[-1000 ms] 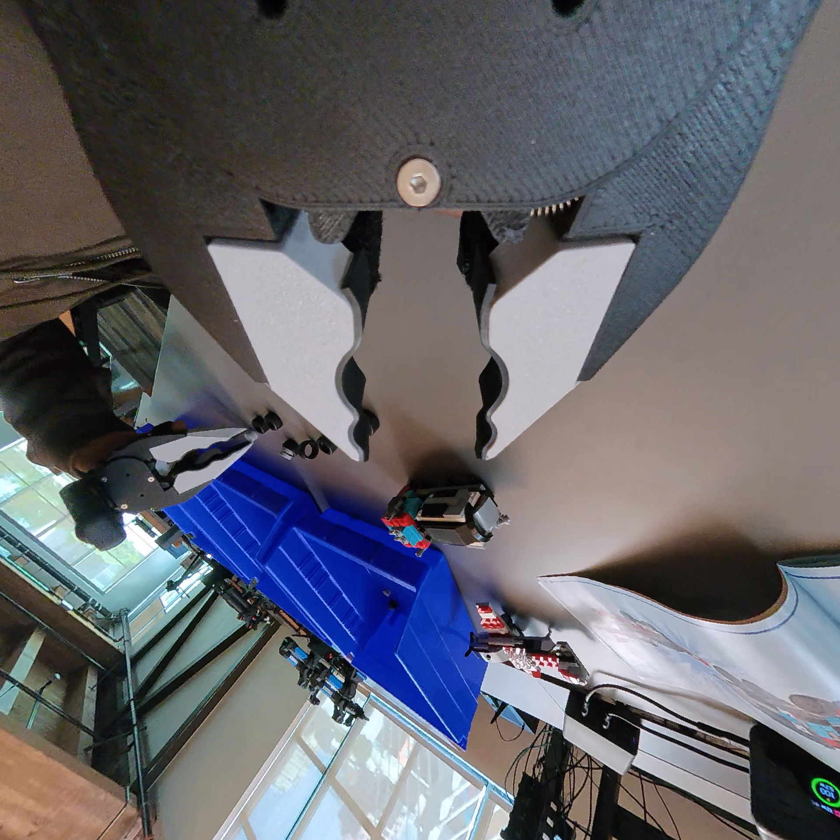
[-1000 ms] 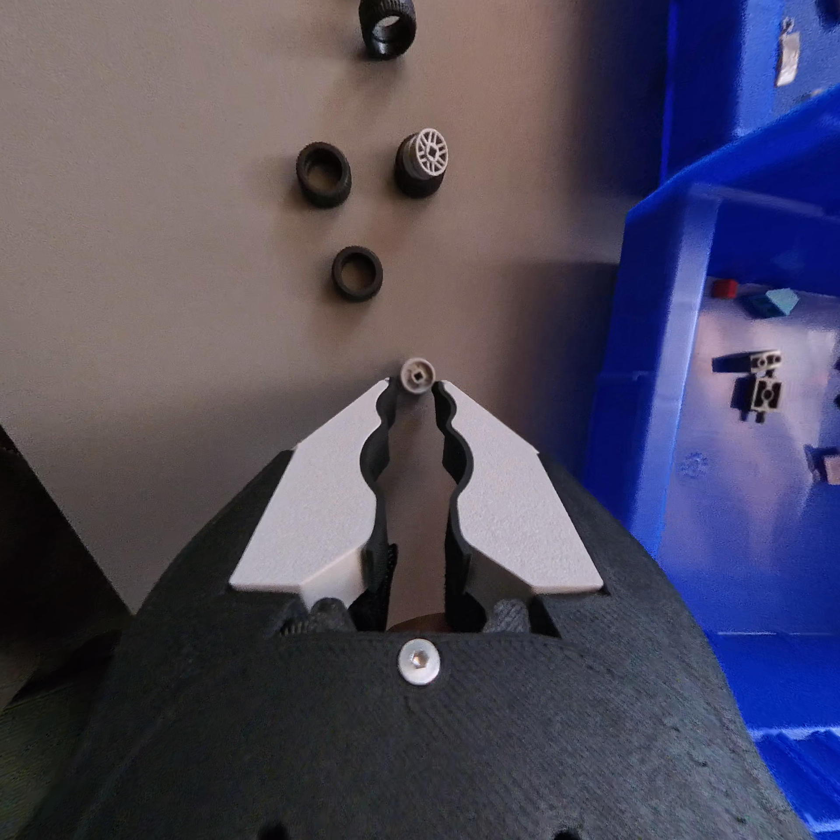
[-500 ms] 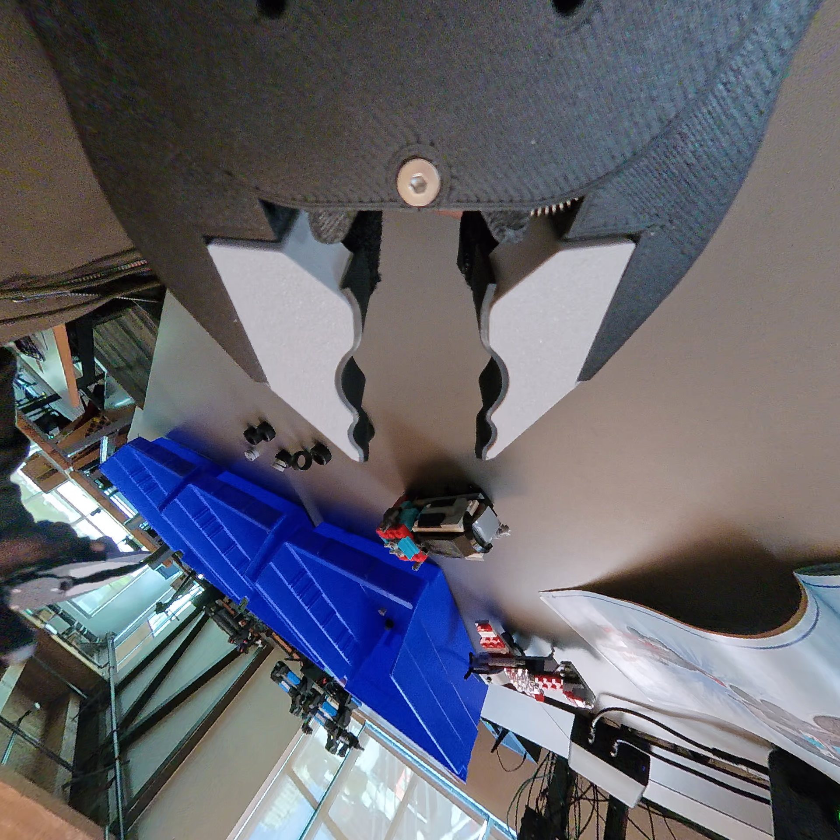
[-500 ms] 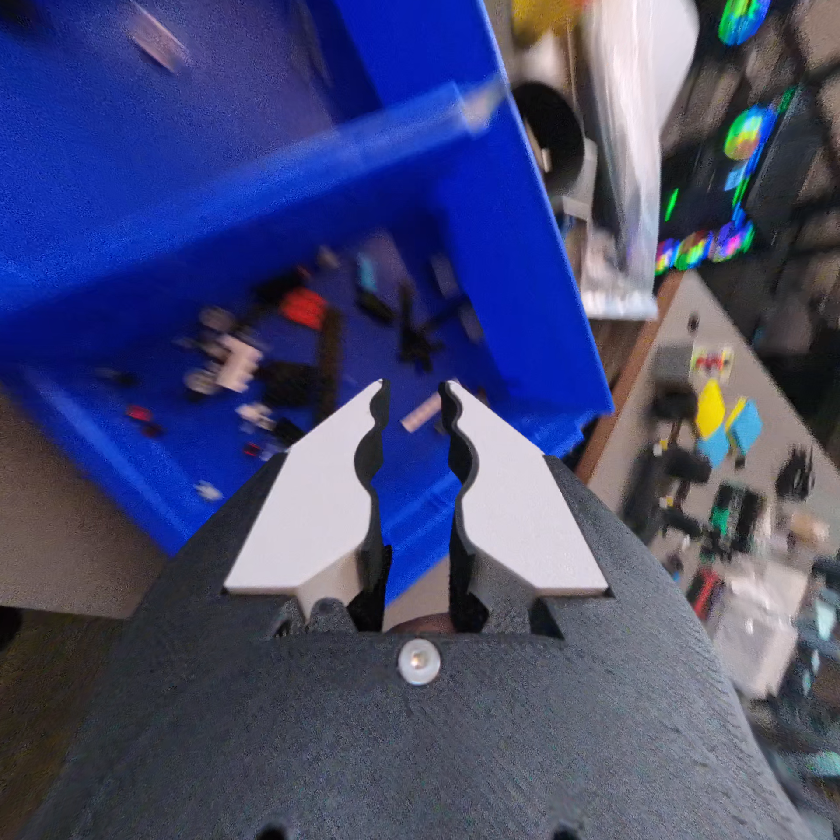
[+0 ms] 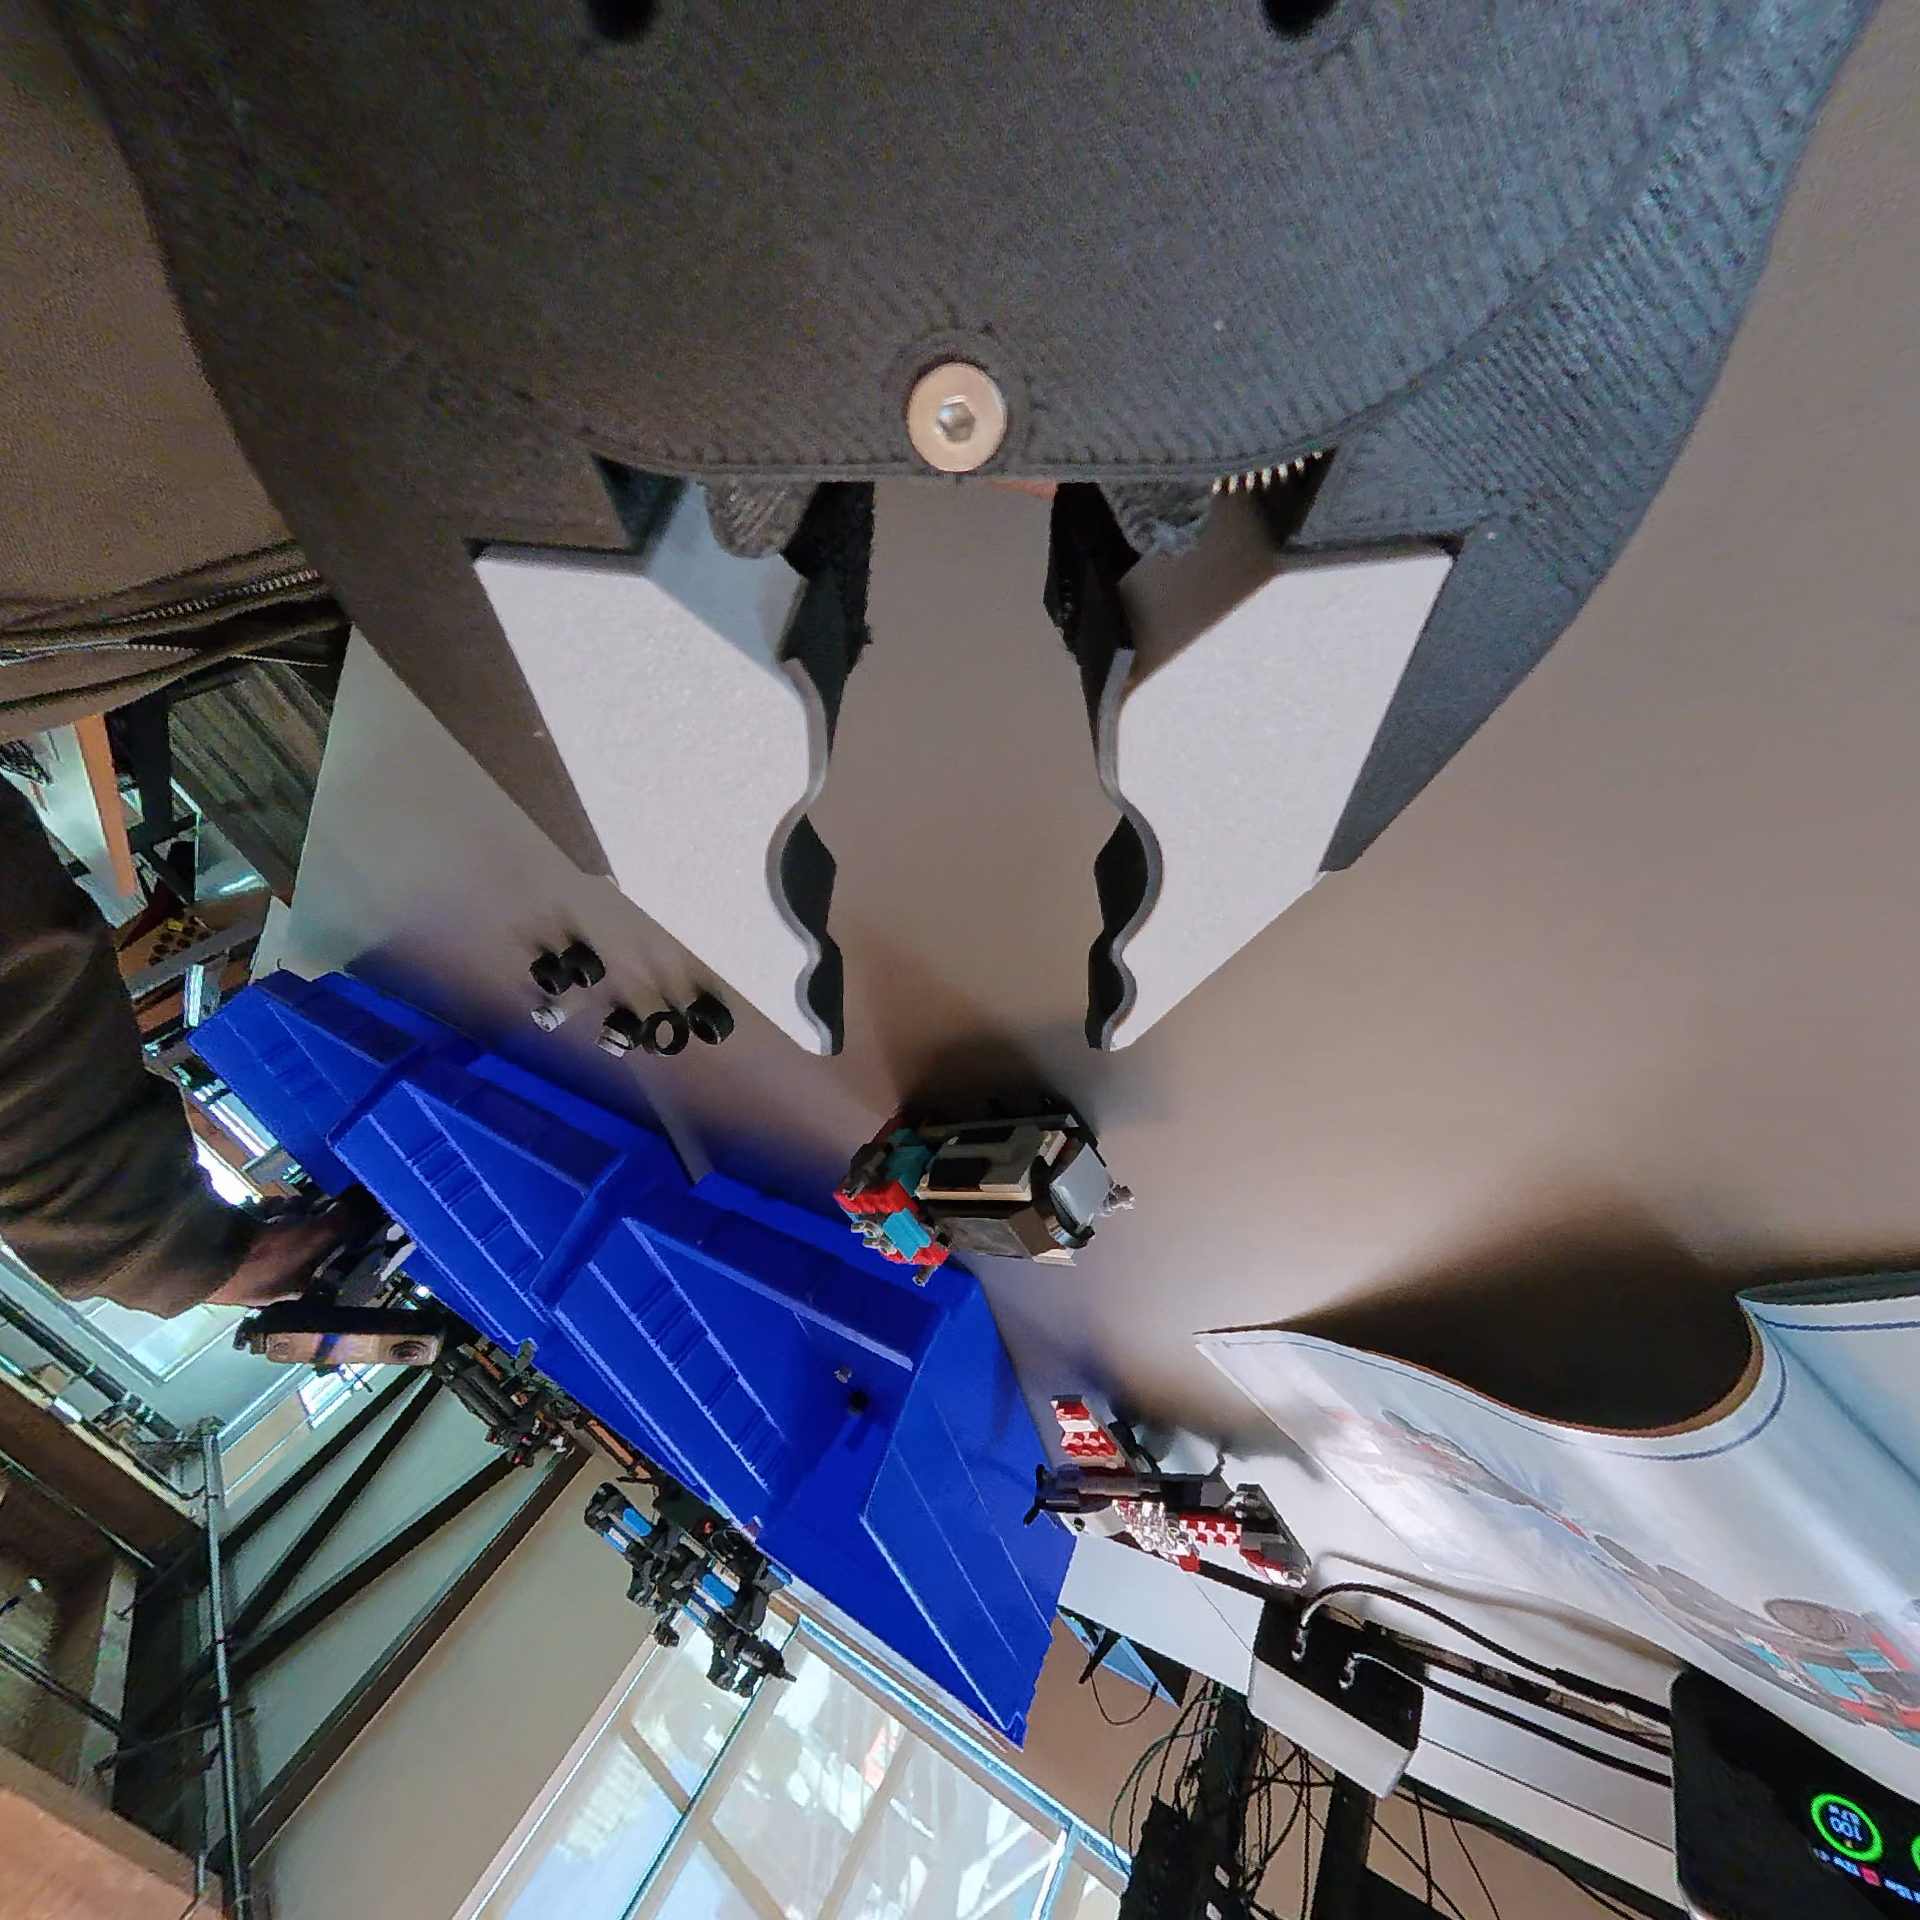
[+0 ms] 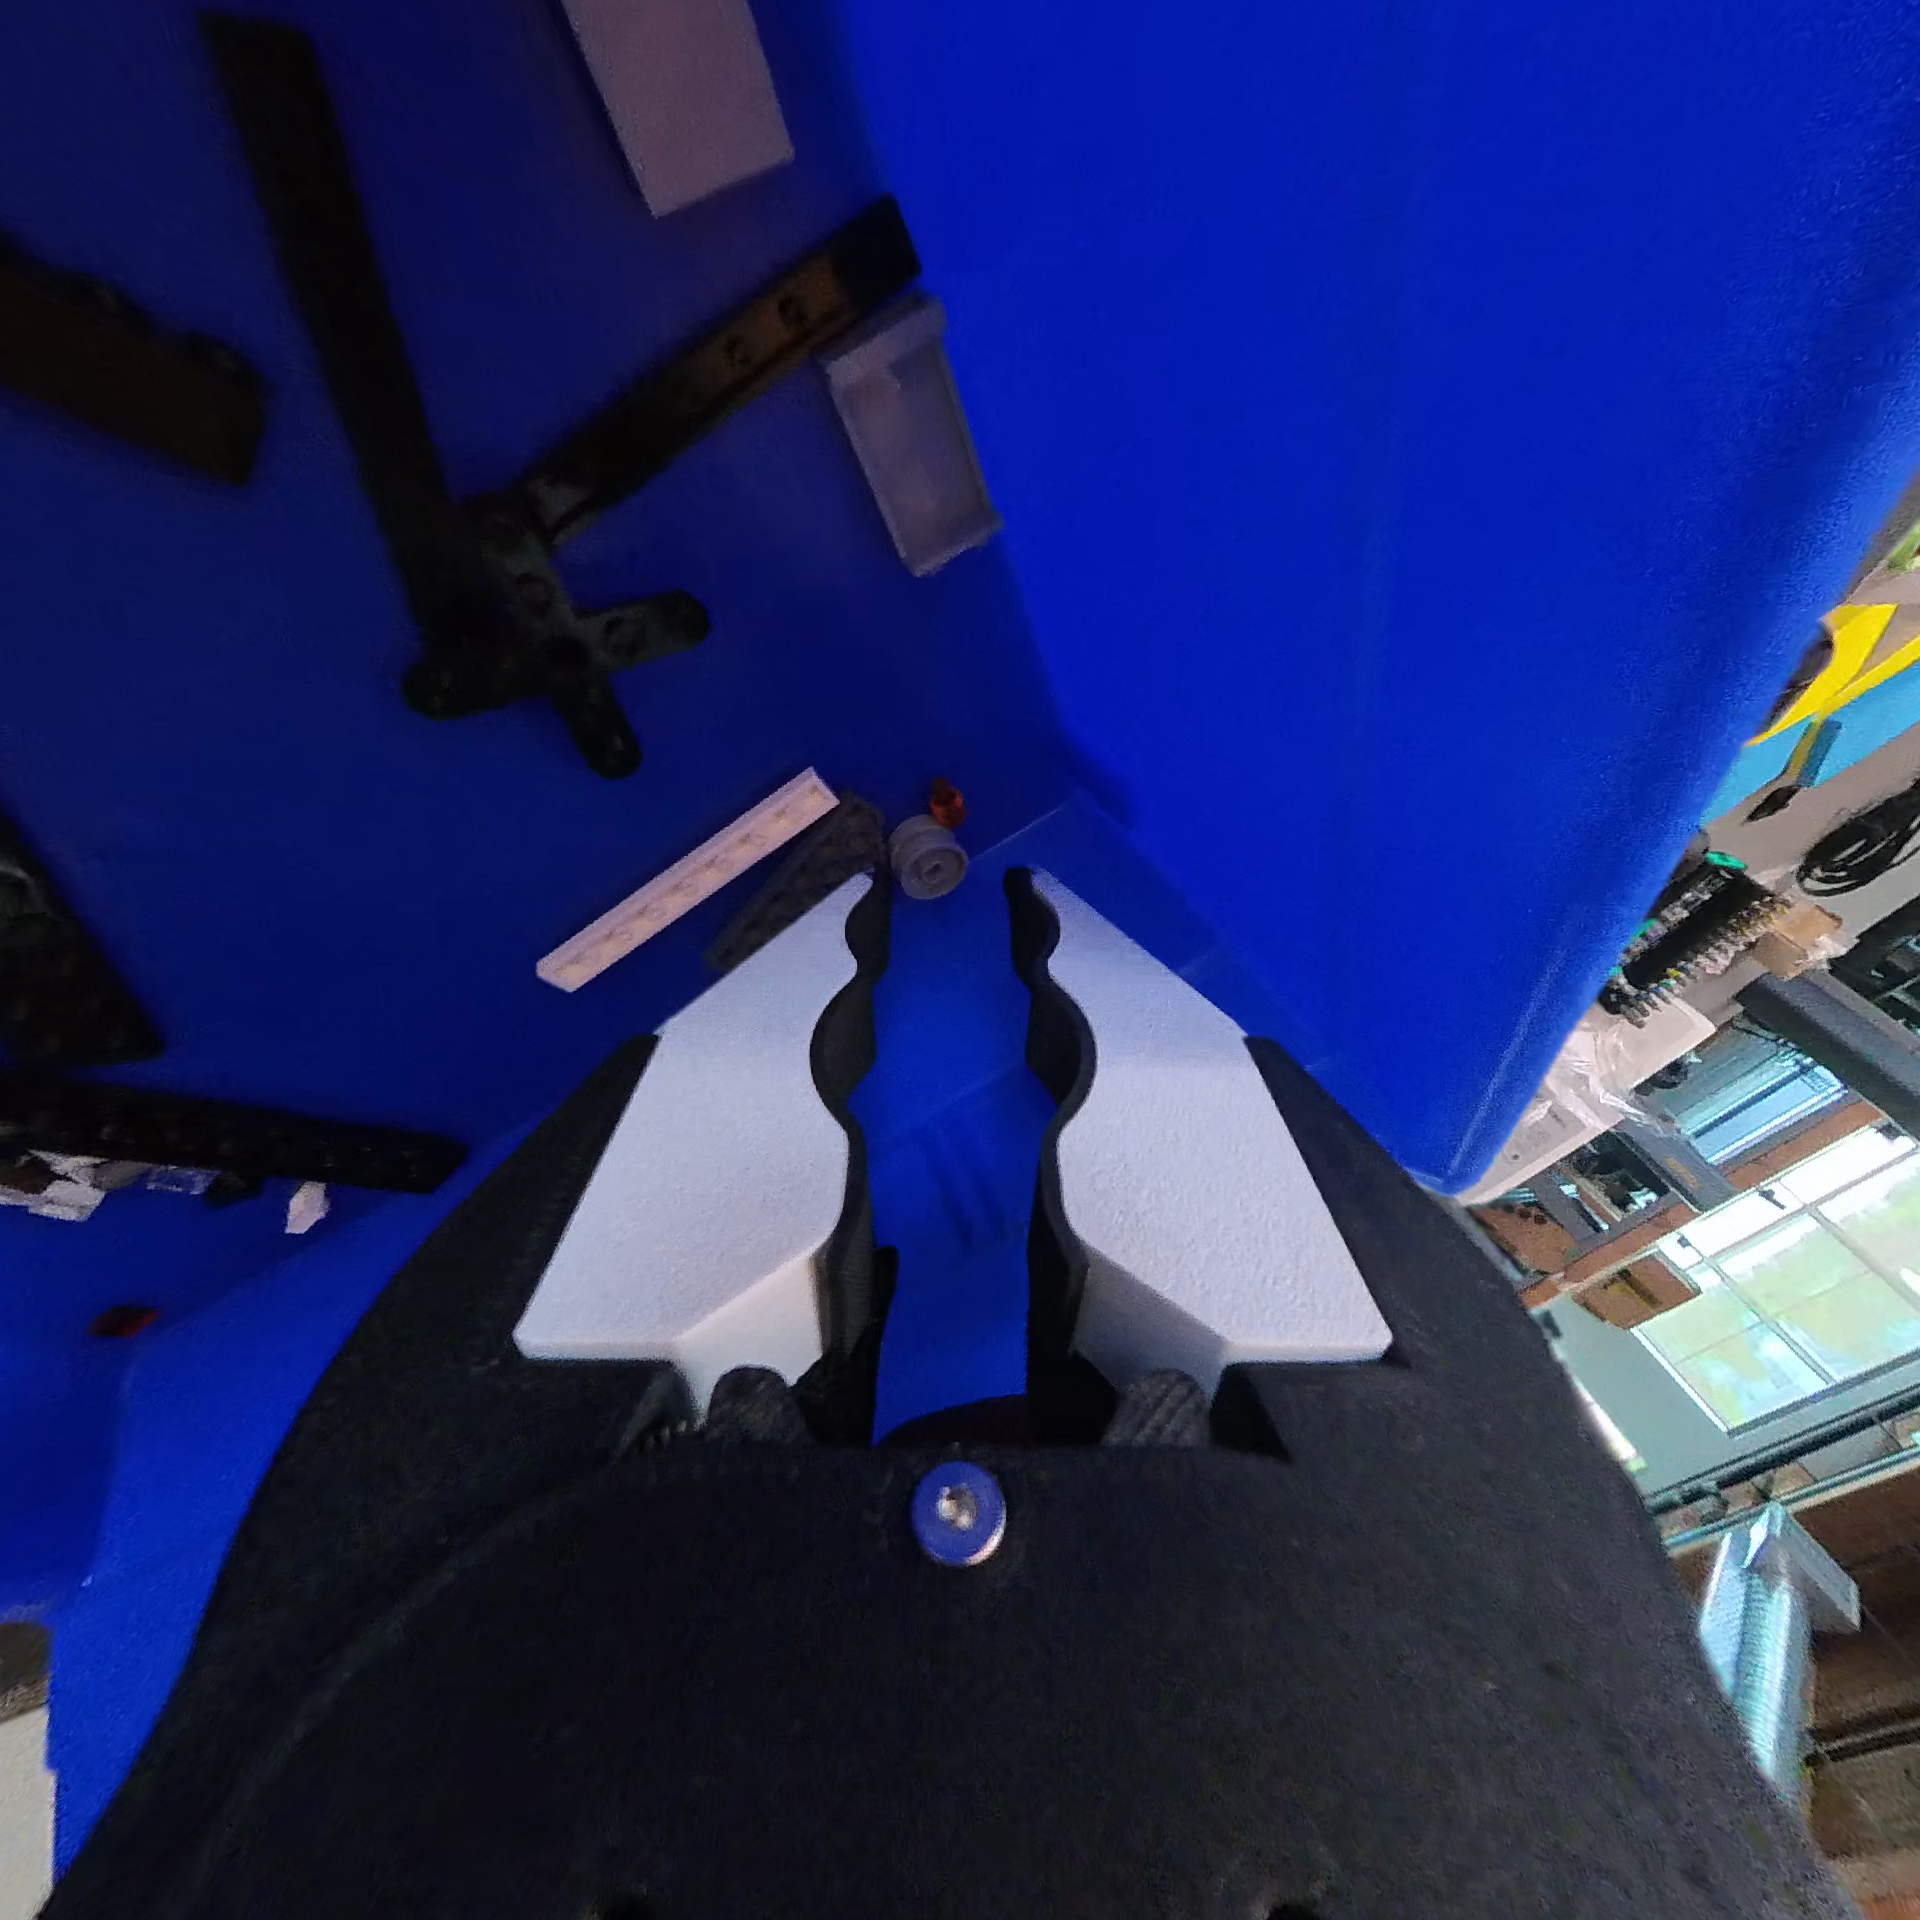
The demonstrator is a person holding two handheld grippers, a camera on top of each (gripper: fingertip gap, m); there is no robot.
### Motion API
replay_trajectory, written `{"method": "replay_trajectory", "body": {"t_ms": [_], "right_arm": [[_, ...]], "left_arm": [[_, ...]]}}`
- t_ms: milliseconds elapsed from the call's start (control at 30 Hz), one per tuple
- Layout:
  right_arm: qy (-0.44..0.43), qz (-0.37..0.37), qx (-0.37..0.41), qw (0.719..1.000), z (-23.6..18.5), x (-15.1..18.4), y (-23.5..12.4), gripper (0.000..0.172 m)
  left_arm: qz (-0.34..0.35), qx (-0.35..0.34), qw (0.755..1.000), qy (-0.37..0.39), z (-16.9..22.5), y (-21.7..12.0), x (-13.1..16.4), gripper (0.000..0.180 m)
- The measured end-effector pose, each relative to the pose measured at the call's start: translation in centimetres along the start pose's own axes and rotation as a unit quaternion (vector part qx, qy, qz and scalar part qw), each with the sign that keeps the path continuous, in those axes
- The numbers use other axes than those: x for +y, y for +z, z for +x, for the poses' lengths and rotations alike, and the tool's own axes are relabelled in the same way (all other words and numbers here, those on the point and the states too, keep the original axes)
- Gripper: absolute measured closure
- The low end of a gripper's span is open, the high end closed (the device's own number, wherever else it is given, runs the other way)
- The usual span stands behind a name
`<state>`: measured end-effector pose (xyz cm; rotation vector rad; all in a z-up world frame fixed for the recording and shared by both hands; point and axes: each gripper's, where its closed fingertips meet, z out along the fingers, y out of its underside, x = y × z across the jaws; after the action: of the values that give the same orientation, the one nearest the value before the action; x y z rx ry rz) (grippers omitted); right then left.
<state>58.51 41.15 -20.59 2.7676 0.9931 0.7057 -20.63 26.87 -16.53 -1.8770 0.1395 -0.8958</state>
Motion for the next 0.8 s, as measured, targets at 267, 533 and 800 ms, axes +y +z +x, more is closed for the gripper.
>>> {"method": "replay_trajectory", "body": {"t_ms": [267,533,800], "right_arm": [[-0.016,-0.043,-0.006,0.999,-0.2,0.5,1.5,0.154],[-0.027,-0.022,-0.033,0.999,-1.6,0.0,0.1,0.167],[-0.034,0.09,-0.077,0.992,-3.8,-2.4,-4.5,0.167]], "left_arm": [[-0.003,0.004,1.0,0.0,0.1,0.1,0.1,0.132],[0.0,0.008,1.0,0.001,0.2,0.0,0.0,0.132],[0.001,0.011,1.0,0.002,0.3,0.0,0.0,0.132]]}}
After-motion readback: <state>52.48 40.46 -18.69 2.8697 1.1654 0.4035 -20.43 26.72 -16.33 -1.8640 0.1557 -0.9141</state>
